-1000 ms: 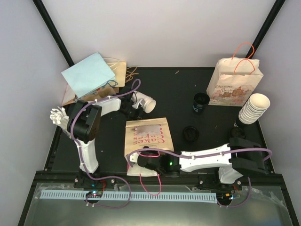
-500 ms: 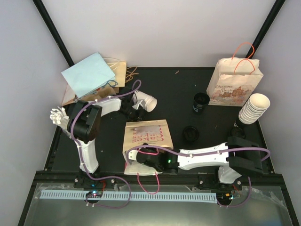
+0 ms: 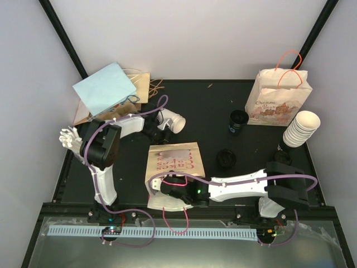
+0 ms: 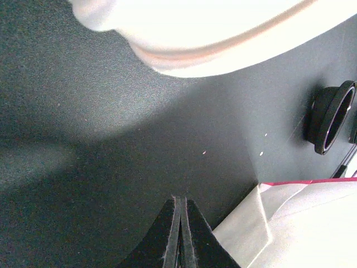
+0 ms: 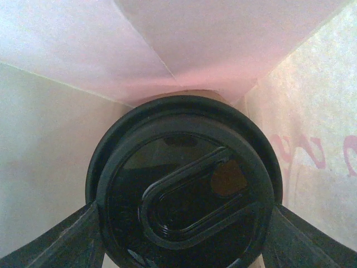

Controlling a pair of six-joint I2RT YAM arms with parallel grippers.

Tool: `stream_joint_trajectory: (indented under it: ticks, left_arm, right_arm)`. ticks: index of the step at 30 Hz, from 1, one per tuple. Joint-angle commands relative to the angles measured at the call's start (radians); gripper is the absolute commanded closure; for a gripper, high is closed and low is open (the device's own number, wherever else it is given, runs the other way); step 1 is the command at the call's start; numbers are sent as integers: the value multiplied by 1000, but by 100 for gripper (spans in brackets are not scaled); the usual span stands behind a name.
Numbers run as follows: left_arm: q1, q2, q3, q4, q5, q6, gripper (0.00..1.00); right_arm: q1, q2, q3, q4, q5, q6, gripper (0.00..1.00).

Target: Pack the takeout coffee

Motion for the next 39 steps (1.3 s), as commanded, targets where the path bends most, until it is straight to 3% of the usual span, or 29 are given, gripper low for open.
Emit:
stream_joint_trajectory:
  ticks: [1,39]
  left_arm:
    - [-11,3,2,-22,32,18,98]
    - [-21,-63,-99,-4,34,-62,98]
  right_arm:
    - [-11,28,23,-22,16,25,50]
    - [-25,140,96,-130,102,22,50]
